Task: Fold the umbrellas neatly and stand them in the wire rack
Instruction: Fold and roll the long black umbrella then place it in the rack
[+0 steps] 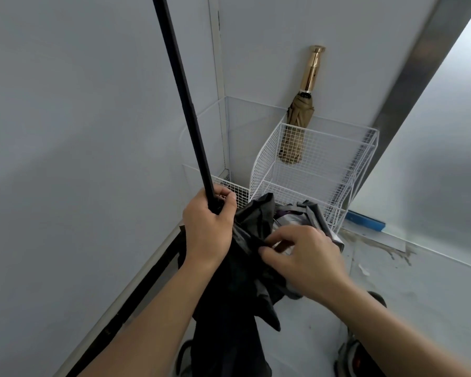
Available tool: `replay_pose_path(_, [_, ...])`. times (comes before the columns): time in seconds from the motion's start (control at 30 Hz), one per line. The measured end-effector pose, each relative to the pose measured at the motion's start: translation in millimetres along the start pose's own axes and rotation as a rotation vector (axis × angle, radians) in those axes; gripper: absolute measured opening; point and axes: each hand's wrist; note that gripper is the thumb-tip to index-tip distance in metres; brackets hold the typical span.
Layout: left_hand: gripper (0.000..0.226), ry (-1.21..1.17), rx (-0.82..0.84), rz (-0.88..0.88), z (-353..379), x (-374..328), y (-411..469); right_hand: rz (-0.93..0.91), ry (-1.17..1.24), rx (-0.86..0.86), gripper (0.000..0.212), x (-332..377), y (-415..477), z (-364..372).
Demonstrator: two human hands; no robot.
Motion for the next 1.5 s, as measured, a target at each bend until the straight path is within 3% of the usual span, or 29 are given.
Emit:
replay_pose_path(0.07, [0.019,0.006,-0.035,-0.001,1,3,0,0.12,0.33,0.084,0.005,-1,1,0])
replay_pose_path(0.13, [0.025,0.015,-0.086,-0.017,2,6,3,0.17,0.605,0.201,0.004,-1,-1,-4])
replay_pose_path(0.27, [0.029,0.008,-0.138,-0.056,3,7,5,0.114,0.787,0.398,0.014,-1,-3,-6])
replay_pose_path(0.4, [0.029,-0.011,-0.134,-0.076,4,4,1,0.266,1.054,0.508,0.002,1,-1,-8])
replay_pose_path(0.53, [0.026,-0.041,-0.102,-0.099,1,1,2,0.381,1.239,0.619,0.005,-3,1,-9])
replay_pose_path(0.6, [0.022,-0.067,-0.052,-0.131,-2,-1,4,0.349,1.181,0.575,0.007,-6,4,-11])
replay_pose_path(0.73, [0.018,-0.126,0.043,-0.187,-6,-3,7,0.3,0.826,0.007,0.01,-21,21,-13])
replay_pose_path(0.77, [0.017,-0.136,0.072,-0.195,-7,-4,6,0.271,0.722,-0.034,0.01,-25,25,-13])
replay_pose_path(0.83, [0.014,-0.151,0.136,-0.201,-8,-7,4,0.291,0.656,0.099,0.02,-29,30,-11])
replay_pose_path(0.93, [0.014,-0.172,0.202,-0.186,-8,-10,2,0.394,0.74,0.305,0.025,-27,30,-12])
replay_pose_path(1.1, [0.014,-0.142,0.215,-0.141,-12,-9,6,0.386,0.826,0.391,0.042,-24,30,-21])
replay_pose_path(1.2, [0.012,-0.124,0.239,-0.109,-12,-9,5,0.203,0.584,0.327,0.026,-22,26,-15])
replay_pose_path(1.33, [0.012,-0.087,0.301,-0.041,-9,-8,-1,0.063,0.32,0.211,0.05,-24,22,-6])
replay_pose_path(1.37, [0.011,-0.078,0.318,-0.032,-9,-7,-3,0.025,0.245,0.166,0.046,-26,21,-4])
replay_pose_path(1.47, [0.012,-0.068,0.36,-0.017,-8,-5,-4,-0.078,0.021,0.01,0.006,-27,24,-4])
replay_pose_path(1.5, [0.012,-0.062,0.369,-0.011,-7,-5,-4,-0.099,-0.05,-0.001,0.008,-27,25,-6])
Point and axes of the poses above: each hand's wrist, its own y-axis towards the middle knuckle, its own z-axis out of the palm, x = y × z, and after that the axes turned 13 degrees about -x, right-handed
